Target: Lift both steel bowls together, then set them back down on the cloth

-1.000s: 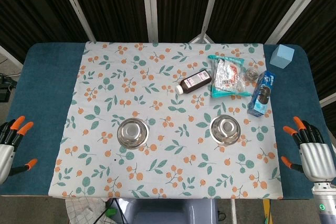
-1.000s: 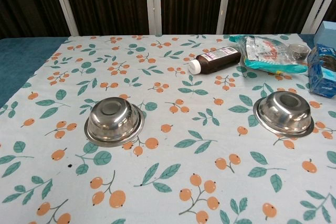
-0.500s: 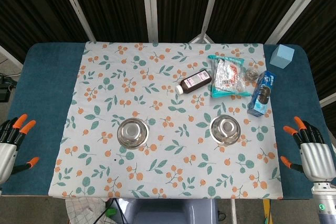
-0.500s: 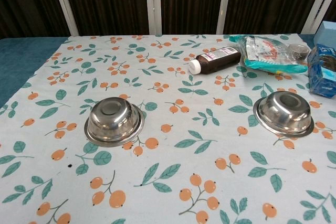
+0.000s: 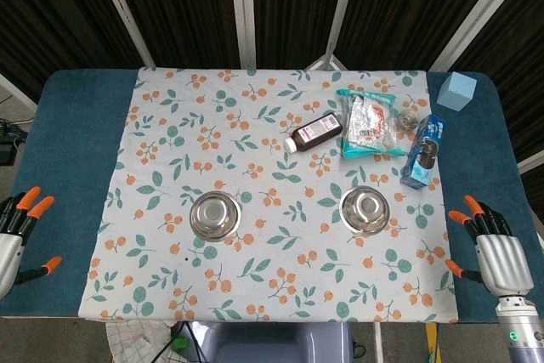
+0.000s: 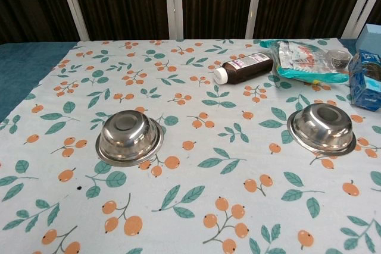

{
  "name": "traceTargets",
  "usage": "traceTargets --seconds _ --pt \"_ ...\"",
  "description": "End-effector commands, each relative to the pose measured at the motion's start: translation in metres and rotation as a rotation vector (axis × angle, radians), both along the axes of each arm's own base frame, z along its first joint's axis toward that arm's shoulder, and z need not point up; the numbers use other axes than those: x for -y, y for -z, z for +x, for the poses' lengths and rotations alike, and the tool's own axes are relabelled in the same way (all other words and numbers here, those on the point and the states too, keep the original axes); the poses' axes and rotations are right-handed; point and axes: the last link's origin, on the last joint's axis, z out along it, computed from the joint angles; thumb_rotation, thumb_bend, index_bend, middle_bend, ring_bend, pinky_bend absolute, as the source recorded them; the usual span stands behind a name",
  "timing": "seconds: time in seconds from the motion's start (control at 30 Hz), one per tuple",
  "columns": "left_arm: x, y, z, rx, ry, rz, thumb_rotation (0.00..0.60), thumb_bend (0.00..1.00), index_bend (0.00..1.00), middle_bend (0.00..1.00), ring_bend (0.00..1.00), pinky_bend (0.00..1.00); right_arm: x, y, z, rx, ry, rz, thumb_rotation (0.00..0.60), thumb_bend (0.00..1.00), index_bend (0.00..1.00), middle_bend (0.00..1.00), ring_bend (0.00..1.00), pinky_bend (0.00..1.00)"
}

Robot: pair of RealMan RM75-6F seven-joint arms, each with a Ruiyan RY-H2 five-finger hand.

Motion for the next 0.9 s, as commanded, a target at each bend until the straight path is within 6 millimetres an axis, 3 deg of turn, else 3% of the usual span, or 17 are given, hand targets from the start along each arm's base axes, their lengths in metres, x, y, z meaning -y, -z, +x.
traceTargets --seconds 0.03,0.5,0.9 --pt "0.001 0.001 0.001 0.003 0.008 -0.006 0.600 0.10 0.14 0.00 0.00 0.06 0.010 0.014 0.004 0.013 -0.009 0.048 0.600 0.11 0.26 0.05 0.08 0.12" --pt "-0.001 -0.002 -0.003 -0.003 -0.025 0.021 0.600 0.10 0.14 0.00 0.00 0.06 0.079 0.074 0.046 0.010 -0.039 0.218 0.600 0.11 0.26 0.05 0.08 0.12" --pt "0.000 -0.005 -0.004 -0.010 -0.034 0.044 0.600 0.10 0.14 0.00 0.00 0.06 0.115 0.111 0.069 0.008 -0.005 0.289 0.600 0.10 0.16 0.04 0.08 0.12"
